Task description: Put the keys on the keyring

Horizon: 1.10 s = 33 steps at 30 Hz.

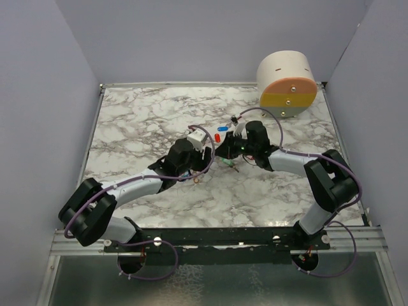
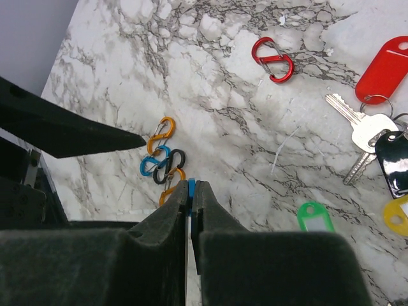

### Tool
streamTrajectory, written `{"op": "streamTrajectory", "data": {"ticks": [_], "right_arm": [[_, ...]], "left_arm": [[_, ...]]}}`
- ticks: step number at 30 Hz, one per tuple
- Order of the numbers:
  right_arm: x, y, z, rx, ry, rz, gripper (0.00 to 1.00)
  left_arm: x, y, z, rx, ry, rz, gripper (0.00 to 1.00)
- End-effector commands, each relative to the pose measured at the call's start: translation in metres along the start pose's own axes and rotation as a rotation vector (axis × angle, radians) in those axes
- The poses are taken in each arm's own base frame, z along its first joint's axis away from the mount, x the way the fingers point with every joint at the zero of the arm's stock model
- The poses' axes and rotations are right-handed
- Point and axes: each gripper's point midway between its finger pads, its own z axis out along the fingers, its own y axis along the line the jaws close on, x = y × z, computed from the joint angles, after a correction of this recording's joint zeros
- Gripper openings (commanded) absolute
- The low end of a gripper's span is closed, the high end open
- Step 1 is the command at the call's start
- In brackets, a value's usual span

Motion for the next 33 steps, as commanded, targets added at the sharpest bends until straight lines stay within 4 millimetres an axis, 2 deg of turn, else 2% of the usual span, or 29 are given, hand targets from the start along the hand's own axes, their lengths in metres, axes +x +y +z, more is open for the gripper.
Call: {"op": "streamTrajectory", "data": {"ticks": [1, 7, 14, 33], "right_arm": [[-0.023, 0.012, -0.003, 0.002, -0.028, 0.075, 0.01], [-0.024, 0.016, -0.003, -0.019, -0.019, 0.109, 0.01], [-0.024, 0.022, -0.008, -0.043, -0.015, 0.128, 0.01], [-0.019, 0.027, -0.012, -0.080, 0.003, 0.142, 0.01]], "left_arm": [[-0.015, -0.007, 0.005, -0.018, -0.083, 0.086, 0.63], [-0.014, -0.013, 0.010, -0.010, -0.090, 0.100, 0.61], [-0.014, -0.007, 0.012, -0.039, -0.112, 0.103, 0.57], [-0.010, -0.012, 0.022, -0.011, -0.115, 0.109, 0.43]]}}
